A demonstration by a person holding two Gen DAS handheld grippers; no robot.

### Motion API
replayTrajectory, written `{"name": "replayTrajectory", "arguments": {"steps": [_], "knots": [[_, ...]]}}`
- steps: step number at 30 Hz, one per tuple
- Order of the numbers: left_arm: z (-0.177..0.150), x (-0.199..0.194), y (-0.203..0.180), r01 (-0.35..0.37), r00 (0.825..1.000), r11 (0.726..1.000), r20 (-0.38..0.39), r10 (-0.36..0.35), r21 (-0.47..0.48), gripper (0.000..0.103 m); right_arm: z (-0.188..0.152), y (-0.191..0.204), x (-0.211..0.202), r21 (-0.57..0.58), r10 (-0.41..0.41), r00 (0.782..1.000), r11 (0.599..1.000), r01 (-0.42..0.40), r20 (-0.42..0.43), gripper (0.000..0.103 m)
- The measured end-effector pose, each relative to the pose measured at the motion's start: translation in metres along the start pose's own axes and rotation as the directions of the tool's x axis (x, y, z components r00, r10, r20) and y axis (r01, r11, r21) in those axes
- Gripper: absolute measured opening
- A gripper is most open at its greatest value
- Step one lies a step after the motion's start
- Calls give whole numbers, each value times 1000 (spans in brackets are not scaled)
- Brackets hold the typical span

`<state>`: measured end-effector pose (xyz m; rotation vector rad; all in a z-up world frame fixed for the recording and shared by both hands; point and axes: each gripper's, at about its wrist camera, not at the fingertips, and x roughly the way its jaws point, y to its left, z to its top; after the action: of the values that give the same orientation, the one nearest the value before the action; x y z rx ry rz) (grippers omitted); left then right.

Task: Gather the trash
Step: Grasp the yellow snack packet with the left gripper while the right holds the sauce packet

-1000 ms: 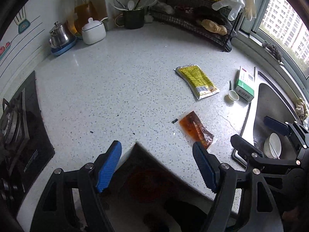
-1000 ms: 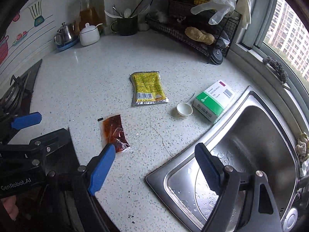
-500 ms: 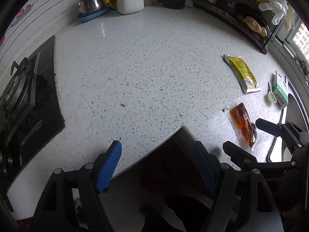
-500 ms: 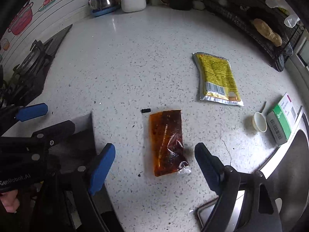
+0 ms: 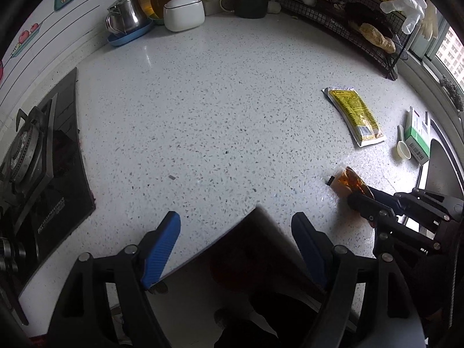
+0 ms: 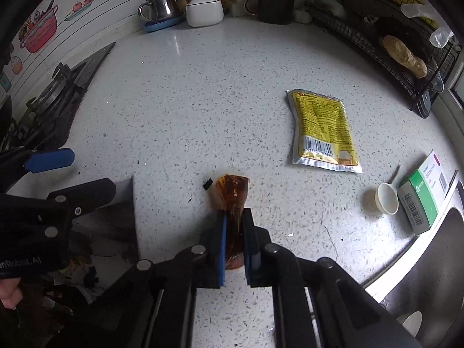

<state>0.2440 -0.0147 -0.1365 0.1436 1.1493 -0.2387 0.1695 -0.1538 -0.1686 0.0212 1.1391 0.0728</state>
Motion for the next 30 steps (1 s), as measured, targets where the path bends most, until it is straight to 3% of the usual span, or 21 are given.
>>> {"name": "replayTrajectory", "arguments": {"steps": [13,22,23,30], "knots": [[86,-13,-80,104,989,983,87,-117,149,79,40,-92,-66,157,-106,985,984,84,137,7],[125,30,-135,171,984,970,15,-176,173,80,47,-143,-54,205,-157,981,970,131,112,7],[126,36,-140,172,985,970,1,-175,174,85,48,-148,-50,207,-159,982,969,135,105,7],[137,78,-161,151,987,979,-73,-142,139,85,51,-176,-37,209,-148,986,969,128,81,7]]}}
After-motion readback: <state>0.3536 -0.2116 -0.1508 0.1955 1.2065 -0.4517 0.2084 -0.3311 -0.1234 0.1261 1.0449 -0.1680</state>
